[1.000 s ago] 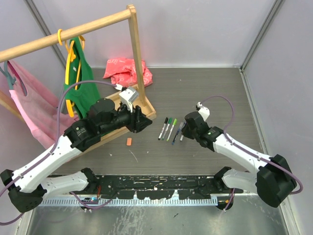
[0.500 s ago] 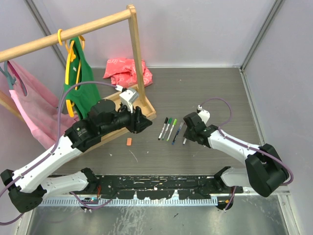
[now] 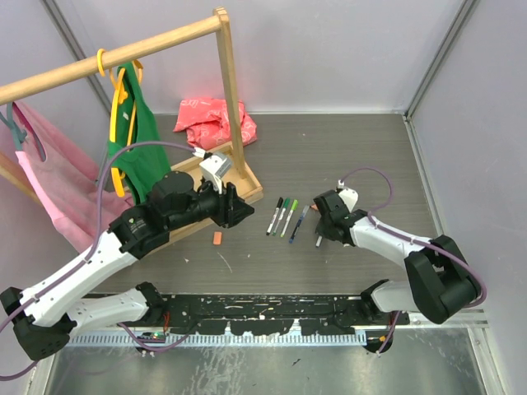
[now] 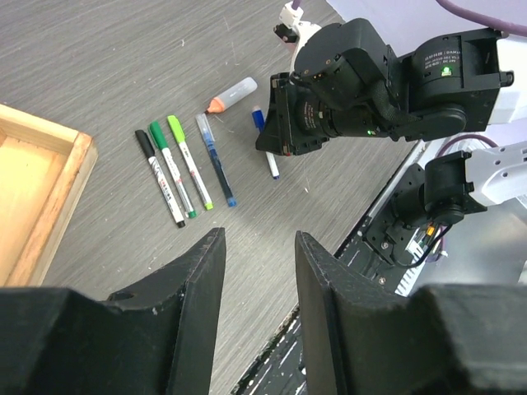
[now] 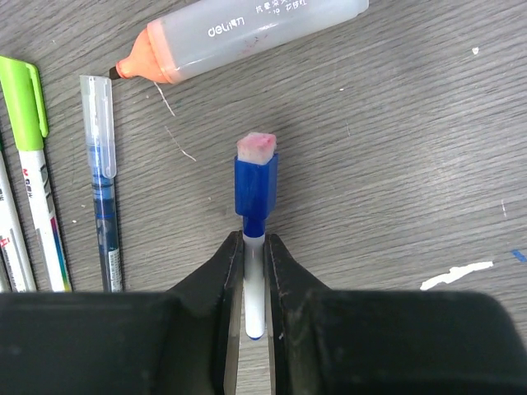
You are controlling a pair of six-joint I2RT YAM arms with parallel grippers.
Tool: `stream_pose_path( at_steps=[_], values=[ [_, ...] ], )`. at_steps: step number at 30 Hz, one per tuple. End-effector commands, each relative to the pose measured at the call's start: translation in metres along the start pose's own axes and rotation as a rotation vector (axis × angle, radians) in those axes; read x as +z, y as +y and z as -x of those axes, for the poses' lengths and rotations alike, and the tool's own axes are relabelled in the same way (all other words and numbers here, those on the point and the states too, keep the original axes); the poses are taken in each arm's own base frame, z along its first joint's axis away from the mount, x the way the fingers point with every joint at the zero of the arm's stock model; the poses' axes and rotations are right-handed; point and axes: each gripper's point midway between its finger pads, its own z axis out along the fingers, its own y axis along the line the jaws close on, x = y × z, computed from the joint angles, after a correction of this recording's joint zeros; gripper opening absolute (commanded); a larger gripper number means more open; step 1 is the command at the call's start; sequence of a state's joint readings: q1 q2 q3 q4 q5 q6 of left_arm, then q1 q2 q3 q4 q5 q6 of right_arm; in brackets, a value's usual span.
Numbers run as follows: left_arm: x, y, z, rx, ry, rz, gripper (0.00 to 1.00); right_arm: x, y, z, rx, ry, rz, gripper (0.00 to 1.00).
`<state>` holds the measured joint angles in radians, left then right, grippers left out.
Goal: Insert the pens into the pen caps
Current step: Place the pen at the center of the board.
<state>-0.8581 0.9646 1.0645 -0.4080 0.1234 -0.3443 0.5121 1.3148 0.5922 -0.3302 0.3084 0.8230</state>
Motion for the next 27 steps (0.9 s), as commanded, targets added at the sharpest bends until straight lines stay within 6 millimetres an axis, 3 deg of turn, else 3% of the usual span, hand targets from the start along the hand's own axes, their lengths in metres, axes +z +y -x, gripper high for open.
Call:
stream_pose_path(
  at_steps=[1,6,15,21,27],
  values=[
    [-0.005,-0.008,0.019,0.0,-0.08,-0.028,0.4,0.002,0.001,0.007,-0.009,-0.021,-0.002,0.16],
    [-0.005,-0.009,0.021,0.003,-0.086,-0.03,0.39,0.004,-0.002,0.006,0.002,-0.026,0.006,0.3],
    [-0.005,-0.005,0.019,0.002,-0.088,-0.013,0.39,-0.001,-0.001,0.01,0.001,-0.03,0.01,0.35],
    [-0.003,-0.001,0.017,0.001,-0.084,0.007,0.4,-0.021,0.007,0.03,-0.003,-0.076,0.04,0.4],
    [0.008,0.011,0.004,-0.005,-0.034,0.057,0.39,-0.053,0.016,0.061,-0.041,-0.158,0.075,0.45]
  ],
)
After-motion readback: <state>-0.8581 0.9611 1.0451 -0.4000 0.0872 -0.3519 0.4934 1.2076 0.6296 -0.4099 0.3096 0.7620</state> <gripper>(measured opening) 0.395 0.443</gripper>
